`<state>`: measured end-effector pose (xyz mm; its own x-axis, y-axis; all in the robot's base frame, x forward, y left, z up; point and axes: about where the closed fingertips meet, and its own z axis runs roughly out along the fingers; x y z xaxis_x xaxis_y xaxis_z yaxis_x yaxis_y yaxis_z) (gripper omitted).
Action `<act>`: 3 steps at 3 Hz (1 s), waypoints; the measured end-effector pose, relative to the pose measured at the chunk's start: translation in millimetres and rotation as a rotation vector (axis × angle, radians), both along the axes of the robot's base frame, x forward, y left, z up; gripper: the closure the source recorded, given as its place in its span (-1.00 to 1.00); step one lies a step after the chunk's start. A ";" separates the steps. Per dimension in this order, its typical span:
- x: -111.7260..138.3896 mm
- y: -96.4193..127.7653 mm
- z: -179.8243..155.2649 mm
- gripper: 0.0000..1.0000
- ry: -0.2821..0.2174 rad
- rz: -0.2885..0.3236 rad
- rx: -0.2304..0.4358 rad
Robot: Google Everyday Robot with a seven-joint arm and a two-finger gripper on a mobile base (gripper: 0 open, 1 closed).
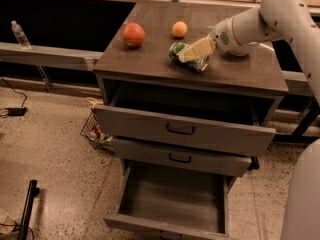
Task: Pick green can from white bowl and place on counter
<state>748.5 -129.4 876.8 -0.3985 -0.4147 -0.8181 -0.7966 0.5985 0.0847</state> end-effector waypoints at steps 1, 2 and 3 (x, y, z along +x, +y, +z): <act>-1.0 -0.2 -0.5 -1.00 -0.004 0.000 -0.003; -0.2 1.0 -0.2 -1.00 -0.019 0.008 -0.010; 3.0 -13.3 30.8 -1.00 -0.082 -0.026 0.008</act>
Offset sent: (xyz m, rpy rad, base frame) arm -0.0002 -0.0043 0.0057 -0.0213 -0.0474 0.0090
